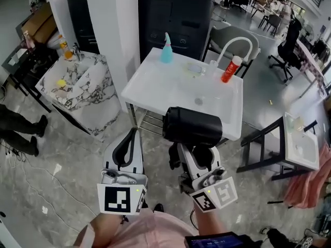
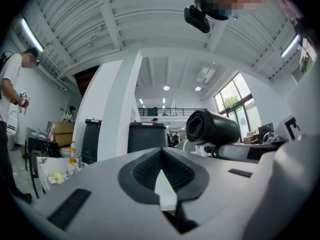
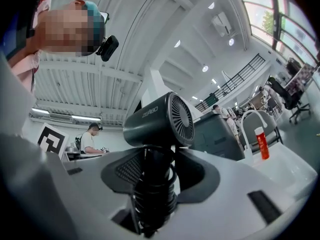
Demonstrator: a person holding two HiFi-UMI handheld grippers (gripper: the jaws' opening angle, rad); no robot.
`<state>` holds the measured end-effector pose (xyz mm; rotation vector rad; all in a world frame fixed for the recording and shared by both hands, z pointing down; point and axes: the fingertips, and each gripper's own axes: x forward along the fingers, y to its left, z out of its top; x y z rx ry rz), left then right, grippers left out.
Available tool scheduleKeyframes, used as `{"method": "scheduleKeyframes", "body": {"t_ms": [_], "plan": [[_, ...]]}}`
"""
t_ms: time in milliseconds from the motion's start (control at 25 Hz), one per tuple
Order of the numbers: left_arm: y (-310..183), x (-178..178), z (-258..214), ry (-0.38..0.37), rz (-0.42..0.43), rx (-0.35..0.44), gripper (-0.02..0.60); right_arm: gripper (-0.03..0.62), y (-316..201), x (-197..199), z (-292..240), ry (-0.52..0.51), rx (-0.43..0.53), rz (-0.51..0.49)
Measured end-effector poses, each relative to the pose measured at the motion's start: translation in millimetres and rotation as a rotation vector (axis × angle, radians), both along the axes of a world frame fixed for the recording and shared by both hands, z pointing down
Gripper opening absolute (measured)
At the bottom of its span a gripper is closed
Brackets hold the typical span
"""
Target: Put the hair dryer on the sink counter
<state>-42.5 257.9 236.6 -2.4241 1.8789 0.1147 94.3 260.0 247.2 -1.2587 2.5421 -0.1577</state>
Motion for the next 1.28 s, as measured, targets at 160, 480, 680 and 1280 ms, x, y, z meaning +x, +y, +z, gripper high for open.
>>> {"method": "scheduleKeyframes", "body": {"t_ms": [160,480,680,1280], "plan": [[-59,-21,7,0.005,0.005,-0.01,0.009,0.193,-52,-19,11,0.006,-0.023,0.004],[-167,-50,10,0.012,0.054,-0.02,0.009,0.192,-147,-52,19,0.018,-0.047,0.034],[-222,-55,-1,0.032,0.091,0.012,0.009,0.193,-198,-60,12,0.013,-0.03,0.062],[-314,-58,-2,-0.034,0.178,0.07,0.009,0.192,-280,-65,11,0.009,-0.023,0.143]]}}
